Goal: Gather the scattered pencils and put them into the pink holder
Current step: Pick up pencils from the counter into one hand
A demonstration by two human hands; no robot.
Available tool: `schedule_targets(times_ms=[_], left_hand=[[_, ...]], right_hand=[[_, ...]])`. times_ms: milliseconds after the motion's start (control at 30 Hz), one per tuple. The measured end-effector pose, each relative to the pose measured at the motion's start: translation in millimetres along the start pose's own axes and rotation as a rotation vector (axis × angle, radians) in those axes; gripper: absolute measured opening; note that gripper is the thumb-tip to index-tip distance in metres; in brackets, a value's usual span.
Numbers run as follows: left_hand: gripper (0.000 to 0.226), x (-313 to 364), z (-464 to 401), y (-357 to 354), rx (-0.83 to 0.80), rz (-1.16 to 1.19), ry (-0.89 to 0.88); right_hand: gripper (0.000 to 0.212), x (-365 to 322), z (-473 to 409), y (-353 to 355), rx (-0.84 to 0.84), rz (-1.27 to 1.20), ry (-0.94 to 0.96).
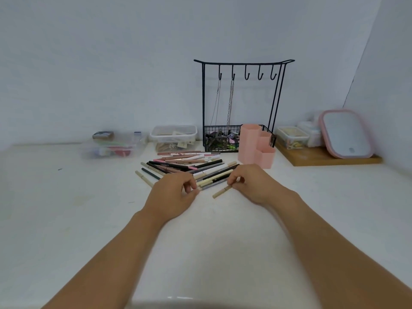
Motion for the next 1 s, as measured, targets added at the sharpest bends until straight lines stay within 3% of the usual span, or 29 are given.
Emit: schedule_targets(times_ms=[133,267,367,433,567,700,767,900,1000], left_hand=[[0.011,-4.3,-2.2,5.7,0.076,0.133,0.028],[0.013,3.9,2.5,18.8,0.204,0.558,0.055],[0.025,13.5,1.1,7.7,0.128,0.909,0.083],[0.03,21.1,-0.1,-2.3,0.026,1.042,0.093],[0.03,28.8,-0.5,-13.7,-0.075,0.999,0.142],[0.019,25.0,-1.8,-13.2,-0.048,0.925,0.23],[0.024,21.4,-0.4,-10.2,-0.017,0.932,0.268],[0.04,1.2,3.8,-2.5,0.108,1.113,0.379],[0.04,-9.5,7.0,2.6,0.166,1.132,0.411]], right_hand=[[0.013,-13.3,3.5,13.3,0.059,-0.081,0.058],[0.008,-44.4,12.2,50.6,0.263,-0.556,0.12],[0.007,-64.7,10.7,44.9,0.245,-1.042,0.175],[0.006,-72.7,7.5,31.5,0.212,-1.115,0.164],[0.008,-73.9,-0.3,7.8,0.197,-1.011,0.096],[0.01,-75.1,-2.3,-3.2,0.194,-0.97,0.101],[0.01,-76.3,-0.5,4.3,0.204,-0.934,0.126],[0.012,-43.2,7.8,48.4,0.361,-0.42,0.049],[0.012,-11.7,8.2,41.0,0.225,-0.171,-0.034]])
Point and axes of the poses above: each hand's wrist, its own z-axis away from the middle knuckle, its own y-axis out of the back of the hand, x = y × z, the point moved 9 cm from there along -z, towards the middle knuckle, and after that the axes turned 11 degrees about -x, right-handed, at the moved point
